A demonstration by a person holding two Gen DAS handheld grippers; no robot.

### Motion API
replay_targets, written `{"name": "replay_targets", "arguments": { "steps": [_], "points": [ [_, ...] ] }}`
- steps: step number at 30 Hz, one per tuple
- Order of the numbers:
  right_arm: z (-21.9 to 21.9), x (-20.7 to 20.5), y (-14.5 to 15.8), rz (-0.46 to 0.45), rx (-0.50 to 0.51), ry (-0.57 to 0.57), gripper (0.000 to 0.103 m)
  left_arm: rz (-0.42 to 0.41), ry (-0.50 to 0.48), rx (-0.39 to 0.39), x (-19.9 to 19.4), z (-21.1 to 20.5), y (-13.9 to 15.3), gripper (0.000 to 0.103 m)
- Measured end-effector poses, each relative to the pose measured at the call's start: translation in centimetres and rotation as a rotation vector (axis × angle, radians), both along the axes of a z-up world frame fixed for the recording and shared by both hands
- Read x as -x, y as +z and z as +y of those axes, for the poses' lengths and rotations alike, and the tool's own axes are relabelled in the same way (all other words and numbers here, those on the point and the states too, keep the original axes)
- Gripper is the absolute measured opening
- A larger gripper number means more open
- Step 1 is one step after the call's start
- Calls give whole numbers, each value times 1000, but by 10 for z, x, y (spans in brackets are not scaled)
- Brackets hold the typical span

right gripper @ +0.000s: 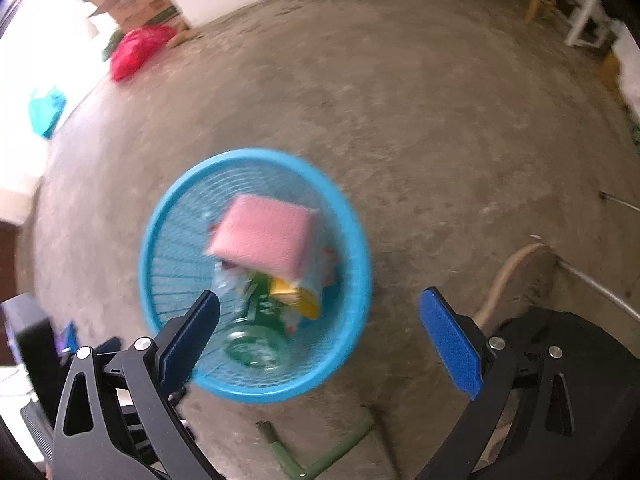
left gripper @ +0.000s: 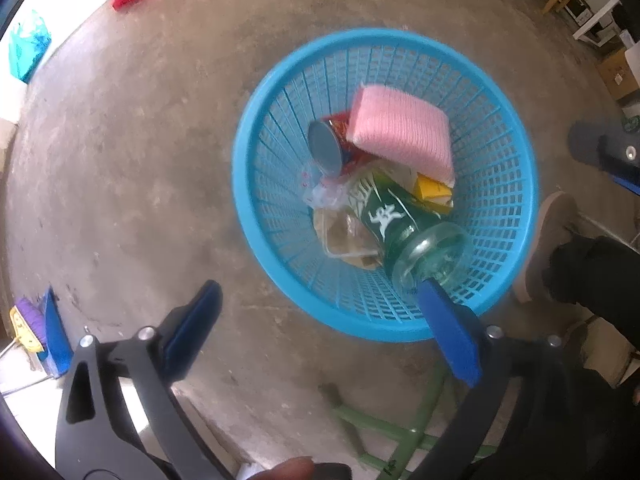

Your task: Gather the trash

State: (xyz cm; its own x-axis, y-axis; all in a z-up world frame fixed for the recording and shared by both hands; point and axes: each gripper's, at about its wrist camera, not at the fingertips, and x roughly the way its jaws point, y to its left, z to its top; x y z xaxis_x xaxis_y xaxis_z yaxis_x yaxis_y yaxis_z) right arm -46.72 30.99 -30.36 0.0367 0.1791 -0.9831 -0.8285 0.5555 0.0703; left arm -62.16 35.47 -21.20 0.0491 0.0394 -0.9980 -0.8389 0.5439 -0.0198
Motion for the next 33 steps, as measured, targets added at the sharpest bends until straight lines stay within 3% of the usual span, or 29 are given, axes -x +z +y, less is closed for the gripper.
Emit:
{"name": "replay_targets", "arguments": {
  "steps": [5, 18, 33],
  "points": [
    [10, 17, -4, 15, 14, 93, 97, -7, 6, 14, -1, 1, -3, 95],
    [11, 19, 1, -38, 23, 126, 97, 39, -28, -25, -4, 0, -6, 95],
    [14, 20, 3, -65, 25, 147, 97, 32, -38, -11, -7, -3, -5, 95]
  ]
}}
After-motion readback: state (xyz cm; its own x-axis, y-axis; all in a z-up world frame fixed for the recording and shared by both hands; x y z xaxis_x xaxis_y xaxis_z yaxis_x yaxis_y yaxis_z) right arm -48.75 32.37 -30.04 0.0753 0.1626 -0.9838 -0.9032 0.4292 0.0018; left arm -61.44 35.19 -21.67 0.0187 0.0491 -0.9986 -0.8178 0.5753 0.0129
